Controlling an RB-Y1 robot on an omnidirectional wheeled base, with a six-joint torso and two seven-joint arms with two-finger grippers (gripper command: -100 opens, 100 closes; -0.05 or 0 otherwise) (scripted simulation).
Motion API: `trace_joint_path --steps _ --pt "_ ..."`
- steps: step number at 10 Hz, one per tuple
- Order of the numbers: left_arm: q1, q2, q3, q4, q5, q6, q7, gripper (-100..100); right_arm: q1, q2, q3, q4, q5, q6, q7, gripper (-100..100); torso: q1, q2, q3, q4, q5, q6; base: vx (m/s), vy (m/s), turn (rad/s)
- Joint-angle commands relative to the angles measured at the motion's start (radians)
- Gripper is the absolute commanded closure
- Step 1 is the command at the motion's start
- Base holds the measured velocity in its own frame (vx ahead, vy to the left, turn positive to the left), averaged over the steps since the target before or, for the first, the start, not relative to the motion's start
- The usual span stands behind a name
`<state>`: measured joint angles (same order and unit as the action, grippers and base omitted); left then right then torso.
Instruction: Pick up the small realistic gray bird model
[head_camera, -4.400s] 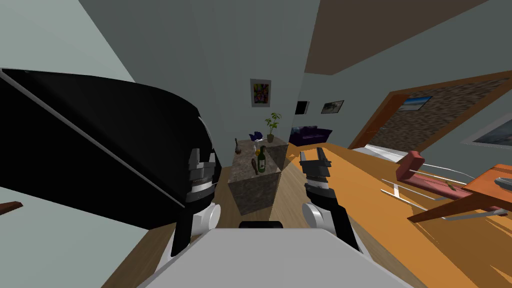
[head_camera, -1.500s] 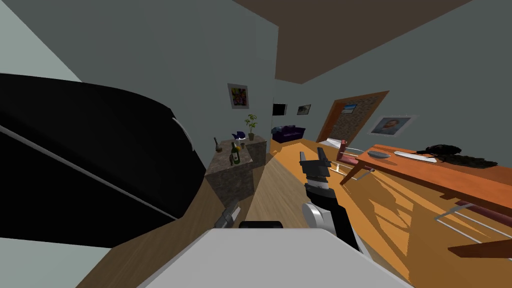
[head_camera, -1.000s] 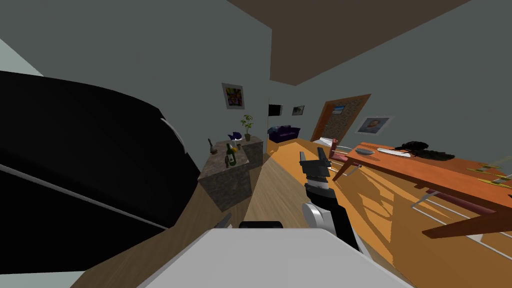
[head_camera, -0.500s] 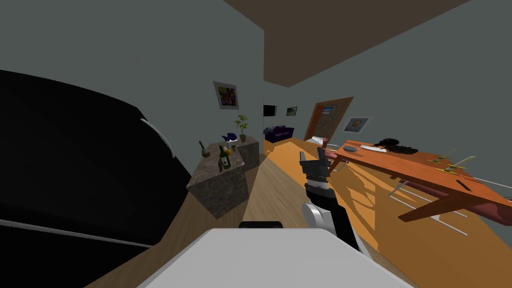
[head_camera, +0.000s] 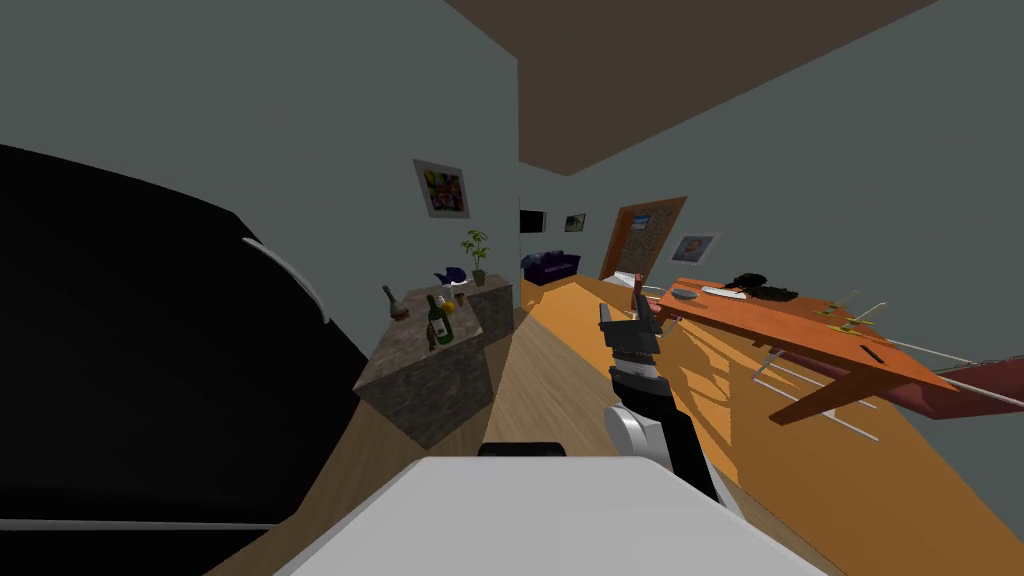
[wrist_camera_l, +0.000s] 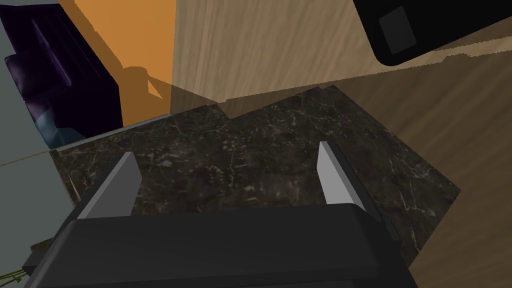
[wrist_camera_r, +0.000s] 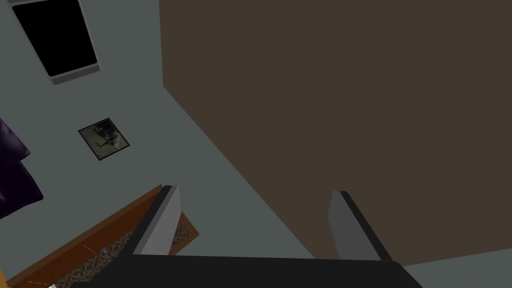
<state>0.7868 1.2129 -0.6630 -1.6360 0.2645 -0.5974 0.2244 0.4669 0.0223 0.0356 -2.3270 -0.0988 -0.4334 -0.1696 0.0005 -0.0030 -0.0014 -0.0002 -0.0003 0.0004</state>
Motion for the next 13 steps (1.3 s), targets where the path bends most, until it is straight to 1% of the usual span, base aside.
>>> trace_joint_path --steps 1,2,3,4,5,6,7,8,9,10,11,12,13 --pt "0.005 0.046 -0.011 0.050 0.009 -0.016 0.016 -100 0.000 0.000 0.000 0.000 0.000 0.000 0.000 0 0.000 0.000 0.000 0.000 0.000 0.000 0.059 -0.008 -0.134" --pt "0.005 0.046 -0.011 0.052 0.009 -0.016 0.016 -100 0.000 0.000 0.000 0.000 0.000 0.000 0.000 0 0.000 0.000 0.000 0.000 0.000 -0.001 0.034 -0.004 0.017" --pt "0.021 0.096 -0.027 0.088 0.030 -0.028 0.038 -100 0.000 0.000 0.000 0.000 0.000 0.000 0.000 0 0.000 0.001 0.000 0.000 0.000 -0.001 0.066 -0.016 -0.188" --pt "0.021 0.112 -0.027 0.107 0.030 -0.028 0.038 -100 0.000 0.000 0.000 0.000 0.000 0.000 0.000 0 0.000 -0.001 0.000 0.000 0.000 0.000 0.067 -0.001 -0.138" --pt "0.036 0.149 -0.040 0.132 0.052 -0.040 0.061 -100 0.000 0.000 0.000 0.000 0.000 0.000 0.000 0 0.000 -0.001 -0.001 0.000 0.000 -0.001 0.098 -0.001 -0.262" --pt "0.036 0.176 -0.040 0.162 0.052 -0.040 0.061 -100 0.000 0.000 0.000 0.000 0.000 0.000 0.000 0 0.000 -0.003 -0.002 -0.001 0.000 0.000 0.079 0.006 -0.144" --pt "0.036 0.176 -0.040 0.162 0.052 -0.040 0.061 -100 0.000 0.000 0.000 0.000 0.000 0.000 0.000 0 0.001 -0.002 -0.001 -0.001 0.000 -0.001 0.034 0.002 0.027" --pt "0.050 0.212 -0.051 0.216 0.074 -0.052 0.083 -100 0.000 0.000 0.000 0.000 0.000 0.000 0.000 0 0.000 0.000 0.000 0.000 0.000 -0.001 0.064 -0.009 -0.239" --pt "0.050 0.237 -0.051 0.216 0.074 -0.052 0.083 -100 0.000 0.000 0.000 0.000 0.000 0.000 0.000 0 0.000 -0.001 -0.001 0.000 0.000 0.000 0.072 0.009 -0.145" --pt "0.063 0.266 -0.060 0.268 0.097 -0.064 0.104 -100 0.000 0.000 0.000 0.000 0.000 0.000 0.000 0 0.000 -0.001 -0.001 0.000 0.000 -0.001 0.117 0.004 -0.230" --pt "0.063 0.295 -0.060 0.268 0.097 -0.064 0.104 -100 0.000 0.000 0.000 0.000 0.000 0.000 0.000 0 0.000 -0.004 -0.002 -0.001 0.000 0.000 0.107 0.011 -0.158" --pt "0.075 0.319 -0.067 0.319 0.120 -0.076 0.125 -100 0.000 0.000 0.000 0.000 0.000 0.000 0.000 0 0.000 -0.004 -0.003 -0.001 0.000 -0.001 0.115 0.005 -0.271" --pt "0.075 0.348 -0.067 0.319 0.120 -0.076 0.125 -100 0.000 0.000 0.000 0.000 0.000 0.000 0.000 0 0.000 -0.005 -0.003 -0.001 0.000 0.000 0.099 0.010 -0.116"
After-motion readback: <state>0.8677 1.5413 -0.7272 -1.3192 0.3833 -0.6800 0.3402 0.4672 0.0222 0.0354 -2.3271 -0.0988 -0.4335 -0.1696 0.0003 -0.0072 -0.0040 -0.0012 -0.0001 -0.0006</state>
